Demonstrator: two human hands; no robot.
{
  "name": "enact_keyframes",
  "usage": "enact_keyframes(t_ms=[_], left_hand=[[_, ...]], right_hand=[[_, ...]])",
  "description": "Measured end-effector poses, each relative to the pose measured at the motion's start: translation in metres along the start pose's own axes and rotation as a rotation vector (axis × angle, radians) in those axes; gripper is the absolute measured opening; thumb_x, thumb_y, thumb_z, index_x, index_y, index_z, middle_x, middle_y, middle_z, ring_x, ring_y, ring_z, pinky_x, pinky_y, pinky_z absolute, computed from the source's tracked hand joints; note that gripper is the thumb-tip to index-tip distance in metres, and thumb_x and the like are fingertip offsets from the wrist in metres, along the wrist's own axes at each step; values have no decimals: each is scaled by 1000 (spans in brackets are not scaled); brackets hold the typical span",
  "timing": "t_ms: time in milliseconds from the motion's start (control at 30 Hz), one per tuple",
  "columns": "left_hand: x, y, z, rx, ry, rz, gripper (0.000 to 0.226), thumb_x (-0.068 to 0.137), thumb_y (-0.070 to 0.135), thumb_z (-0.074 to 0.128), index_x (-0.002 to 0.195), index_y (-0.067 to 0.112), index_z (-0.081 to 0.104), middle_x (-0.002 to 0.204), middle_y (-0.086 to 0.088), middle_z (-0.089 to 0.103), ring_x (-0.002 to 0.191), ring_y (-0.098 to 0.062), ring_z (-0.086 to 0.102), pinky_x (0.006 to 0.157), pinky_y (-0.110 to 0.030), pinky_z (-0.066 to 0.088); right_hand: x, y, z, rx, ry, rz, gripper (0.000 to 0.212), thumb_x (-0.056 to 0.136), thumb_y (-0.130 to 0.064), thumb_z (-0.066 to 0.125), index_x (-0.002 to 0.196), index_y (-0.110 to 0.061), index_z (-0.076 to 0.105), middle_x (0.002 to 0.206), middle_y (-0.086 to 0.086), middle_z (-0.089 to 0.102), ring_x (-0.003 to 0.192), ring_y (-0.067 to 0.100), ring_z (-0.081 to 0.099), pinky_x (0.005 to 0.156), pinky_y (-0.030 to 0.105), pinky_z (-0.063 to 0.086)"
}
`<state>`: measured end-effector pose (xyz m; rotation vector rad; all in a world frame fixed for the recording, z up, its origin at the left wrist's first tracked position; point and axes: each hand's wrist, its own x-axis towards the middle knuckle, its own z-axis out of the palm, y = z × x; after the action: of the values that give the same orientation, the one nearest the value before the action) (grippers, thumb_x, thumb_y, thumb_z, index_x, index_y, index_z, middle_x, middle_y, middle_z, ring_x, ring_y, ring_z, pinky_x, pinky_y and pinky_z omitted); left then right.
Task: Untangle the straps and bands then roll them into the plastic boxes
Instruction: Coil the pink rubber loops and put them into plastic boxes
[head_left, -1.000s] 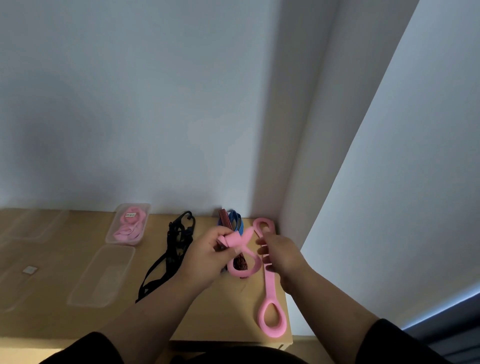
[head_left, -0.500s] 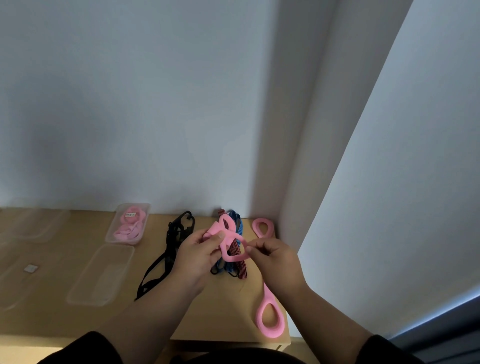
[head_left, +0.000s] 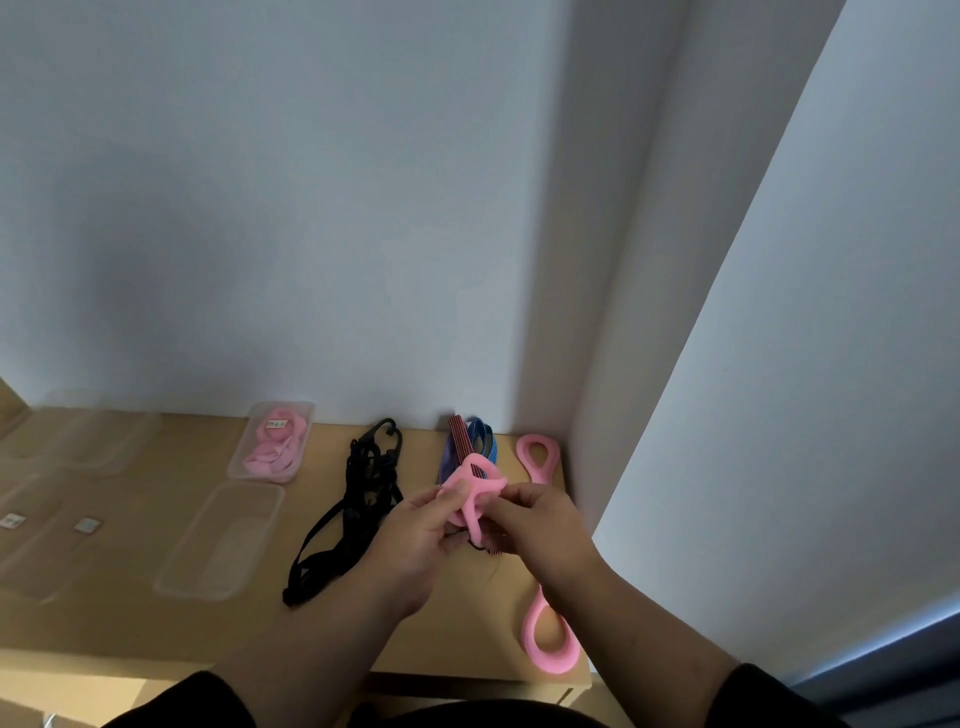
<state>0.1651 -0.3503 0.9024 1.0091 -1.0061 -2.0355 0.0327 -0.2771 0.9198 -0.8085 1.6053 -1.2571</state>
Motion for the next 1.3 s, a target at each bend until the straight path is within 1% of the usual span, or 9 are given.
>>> enact_keyframes(t_ms=[133, 267, 433, 567, 700, 833, 1067, 1200, 1300], left_hand=[[0, 1, -2, 103, -41, 17, 26, 94, 17, 62, 115, 3, 67, 108, -19, 73, 98, -29, 72, 85, -39, 58], [3, 1, -10, 169, -114, 25, 40, 88, 28, 66, 122, 7, 66, 115, -15, 72, 109, -31, 68, 96, -45, 54], [-4, -13, -12, 451, -128, 112, 34, 87, 13, 73, 119, 19, 62, 108, 1, 74, 104, -14, 68, 85, -27, 57], [4, -17, -21, 783, -81, 272, 34, 80, 38, 75, 113, 38, 65, 107, 16, 71, 100, -2, 67, 92, -37, 56], [14, -16, -25, 999, -45, 439, 26, 84, 53, 64, 93, 30, 72, 89, 9, 71, 85, -10, 67, 77, -45, 57], [15, -22, -29, 1213, 128, 748, 38, 90, 47, 50, 92, 21, 77, 90, 13, 66, 85, -1, 56, 75, -30, 51], [15, -12, -29, 1273, 241, 977, 34, 91, 40, 54, 101, 13, 72, 97, 5, 63, 82, -10, 58, 71, -27, 48], [17, -13, -32, 1277, 222, 979, 37, 95, 39, 49, 86, 11, 72, 86, 4, 63, 69, -15, 58, 62, -37, 50], [16, -7, -34, 1181, 236, 906, 38, 95, 42, 45, 87, 12, 67, 91, 9, 54, 75, -10, 54, 65, -31, 48]], right_hand=[[0, 2, 1, 152, -19, 64, 15, 95, -11, 64, 102, -1, 73, 88, 15, 77, 76, 21, 74, 76, 32, 60], [2, 6, 2, 300, -62, 111, 18, 97, -8, 63, 108, 4, 69, 97, 21, 76, 89, 30, 74, 80, 36, 60], [7, 5, 4, 304, 50, 107, 17, 93, 0, 56, 97, 5, 71, 88, 22, 74, 73, 26, 68, 69, 35, 58], [9, 7, 5, 284, 81, 106, 18, 92, -1, 55, 99, 5, 70, 84, 20, 74, 66, 22, 65, 61, 31, 54], [15, 11, 8, 280, 112, 91, 18, 92, -4, 55, 103, 1, 69, 89, 19, 75, 75, 23, 67, 75, 40, 58], [18, 9, 10, 301, 103, 60, 21, 92, -3, 54, 105, 0, 70, 86, 11, 75, 72, 15, 68, 79, 34, 59], [18, 10, 13, 280, 110, 76, 21, 91, -7, 58, 106, 1, 70, 79, 13, 72, 68, 19, 63, 90, 51, 56], [18, 6, 15, 265, 155, 64, 15, 95, -13, 61, 96, 0, 69, 70, 9, 68, 65, 19, 62, 83, 45, 59], [19, 8, 13, 242, 162, 85, 23, 92, -20, 70, 98, 2, 68, 65, 7, 66, 60, 19, 60, 70, 35, 59]])
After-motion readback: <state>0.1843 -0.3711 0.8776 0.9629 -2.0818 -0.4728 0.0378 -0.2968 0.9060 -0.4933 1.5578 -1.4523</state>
